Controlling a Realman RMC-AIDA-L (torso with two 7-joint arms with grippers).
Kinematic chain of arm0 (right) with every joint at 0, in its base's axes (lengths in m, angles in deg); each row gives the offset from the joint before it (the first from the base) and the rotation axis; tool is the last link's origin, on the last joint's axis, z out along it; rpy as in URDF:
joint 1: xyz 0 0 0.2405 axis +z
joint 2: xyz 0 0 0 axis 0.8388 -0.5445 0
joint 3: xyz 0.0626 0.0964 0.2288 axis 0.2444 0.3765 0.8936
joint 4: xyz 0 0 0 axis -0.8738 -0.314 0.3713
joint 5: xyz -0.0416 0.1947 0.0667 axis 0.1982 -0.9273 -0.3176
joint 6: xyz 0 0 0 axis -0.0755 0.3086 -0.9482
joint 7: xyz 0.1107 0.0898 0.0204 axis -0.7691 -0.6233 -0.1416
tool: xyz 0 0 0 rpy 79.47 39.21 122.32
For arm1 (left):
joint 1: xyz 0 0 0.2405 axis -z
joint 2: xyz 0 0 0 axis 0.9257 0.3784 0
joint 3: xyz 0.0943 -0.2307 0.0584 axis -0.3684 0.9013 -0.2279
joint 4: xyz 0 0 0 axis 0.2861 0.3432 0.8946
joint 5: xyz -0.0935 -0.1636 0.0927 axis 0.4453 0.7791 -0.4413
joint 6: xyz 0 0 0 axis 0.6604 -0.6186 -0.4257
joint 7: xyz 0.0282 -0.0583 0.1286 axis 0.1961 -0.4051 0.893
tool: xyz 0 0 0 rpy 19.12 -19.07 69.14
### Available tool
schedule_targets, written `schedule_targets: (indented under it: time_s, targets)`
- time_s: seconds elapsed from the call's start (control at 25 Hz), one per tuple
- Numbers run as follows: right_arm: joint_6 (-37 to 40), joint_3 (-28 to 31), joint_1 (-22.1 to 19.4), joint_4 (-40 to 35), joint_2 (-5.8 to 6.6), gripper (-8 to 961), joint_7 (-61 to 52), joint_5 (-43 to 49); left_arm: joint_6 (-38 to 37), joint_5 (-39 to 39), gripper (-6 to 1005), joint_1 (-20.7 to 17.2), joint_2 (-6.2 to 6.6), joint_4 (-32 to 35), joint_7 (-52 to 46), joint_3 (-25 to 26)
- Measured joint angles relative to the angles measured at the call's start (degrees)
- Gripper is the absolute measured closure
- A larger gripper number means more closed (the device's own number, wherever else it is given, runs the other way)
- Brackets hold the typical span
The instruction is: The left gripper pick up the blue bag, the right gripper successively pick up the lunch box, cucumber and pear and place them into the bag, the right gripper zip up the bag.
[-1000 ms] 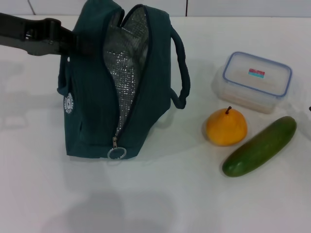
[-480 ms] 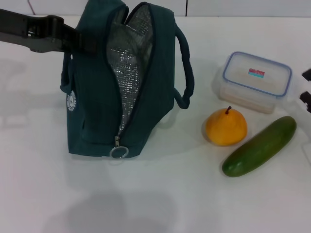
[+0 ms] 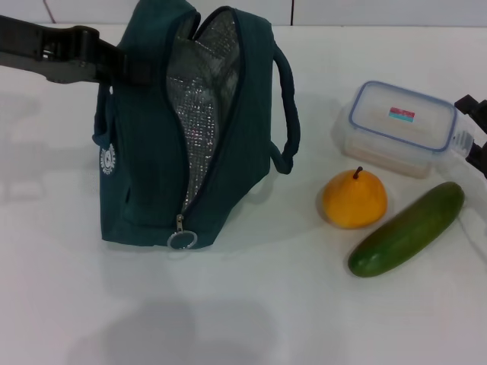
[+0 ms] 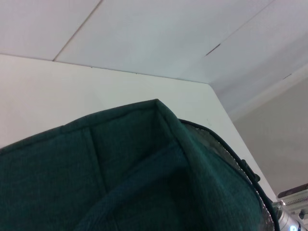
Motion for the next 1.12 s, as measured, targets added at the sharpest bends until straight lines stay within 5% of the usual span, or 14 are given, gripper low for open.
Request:
schedule_targets:
  time_s: [1.12]
  targets:
    - [-1.5, -0.3, 2.3, -0.2, 0.0, 129, 0.8, 0.5, 0.0, -0.1, 955, 0.0, -0.1, -0.2, 2.1, 0.0]
